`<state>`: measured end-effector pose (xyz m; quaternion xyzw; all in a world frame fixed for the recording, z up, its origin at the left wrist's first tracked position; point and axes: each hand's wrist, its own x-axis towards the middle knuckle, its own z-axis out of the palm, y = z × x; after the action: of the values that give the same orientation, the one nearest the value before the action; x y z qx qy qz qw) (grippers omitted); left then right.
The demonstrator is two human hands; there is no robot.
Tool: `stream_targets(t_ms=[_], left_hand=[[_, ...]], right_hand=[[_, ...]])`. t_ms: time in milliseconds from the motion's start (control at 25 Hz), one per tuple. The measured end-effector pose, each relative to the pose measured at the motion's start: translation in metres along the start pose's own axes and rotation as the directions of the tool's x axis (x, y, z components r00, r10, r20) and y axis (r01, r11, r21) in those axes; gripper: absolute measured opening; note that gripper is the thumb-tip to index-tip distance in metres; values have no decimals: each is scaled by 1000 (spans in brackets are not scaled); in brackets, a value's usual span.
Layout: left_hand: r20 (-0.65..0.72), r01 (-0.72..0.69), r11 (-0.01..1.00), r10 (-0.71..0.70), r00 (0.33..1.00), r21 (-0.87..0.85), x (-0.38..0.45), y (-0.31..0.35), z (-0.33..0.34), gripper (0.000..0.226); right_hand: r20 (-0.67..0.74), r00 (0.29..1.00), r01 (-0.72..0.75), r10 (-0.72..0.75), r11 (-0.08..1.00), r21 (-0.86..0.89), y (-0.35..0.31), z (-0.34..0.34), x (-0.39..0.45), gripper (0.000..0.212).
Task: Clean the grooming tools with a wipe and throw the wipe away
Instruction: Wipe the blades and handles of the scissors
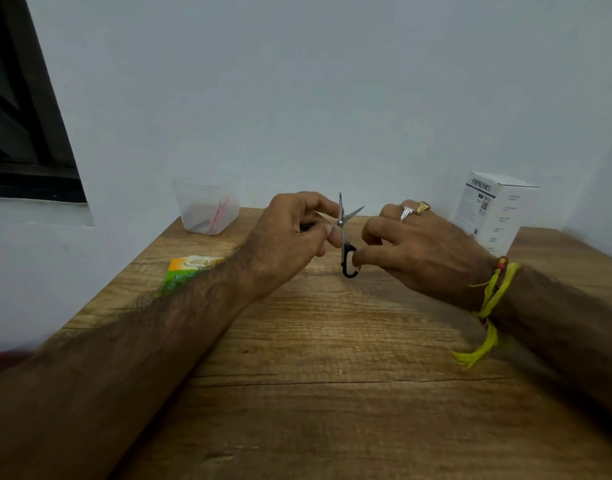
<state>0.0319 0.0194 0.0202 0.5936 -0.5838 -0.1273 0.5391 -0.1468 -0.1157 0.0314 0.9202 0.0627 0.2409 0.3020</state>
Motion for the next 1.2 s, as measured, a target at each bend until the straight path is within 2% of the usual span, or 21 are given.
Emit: stream_targets(t_ms=[360,440,560,680,760,840,920,1040,1080,1120,1200], left_hand=[[138,45,999,-48,989,24,6,-2,-11,23],[131,62,998,-62,990,2,6,-2,-11,24],[17,105,987,-104,994,-124,5,-1,-10,26],[-114,137,969,-163,980,-207,5,0,-5,30],[-188,148,950,-204,961,-274,3,1,2,31],[-278,140,927,-244,929,-347,1,4,9,31],[-351,117,916,-261,899,-384,-3,9,18,30],[-382,62,930,-209,900,-362,-14,17,37,28],[-380,46,940,-181,907,-338,-18,20,42,27],[-374,32,950,-153,915,-312,-21,22,45,26],[-351,8,961,-109,930,-276,-22,24,48,24]], right_hand=[[-15,997,77,-78,996,-36,-6,-7,4,26],[-16,998,65,-66,998,-24,-8,-8,5,20],[-23,998,-49,50,997,55,-7,-6,4,12],[-14,948,-302,317,916,262,-16,-4,4,9],[9,843,-486,538,754,442,-29,0,8,9],[54,648,-621,759,486,614,-40,2,16,8],[150,453,-643,879,206,738,-49,2,24,13],[350,152,-540,924,-219,813,-56,0,32,29],[442,40,-484,896,-369,793,-55,-1,34,29],[530,-42,-421,847,-496,759,-53,-3,36,25],[659,-106,-284,744,-658,697,-50,-5,39,10]])
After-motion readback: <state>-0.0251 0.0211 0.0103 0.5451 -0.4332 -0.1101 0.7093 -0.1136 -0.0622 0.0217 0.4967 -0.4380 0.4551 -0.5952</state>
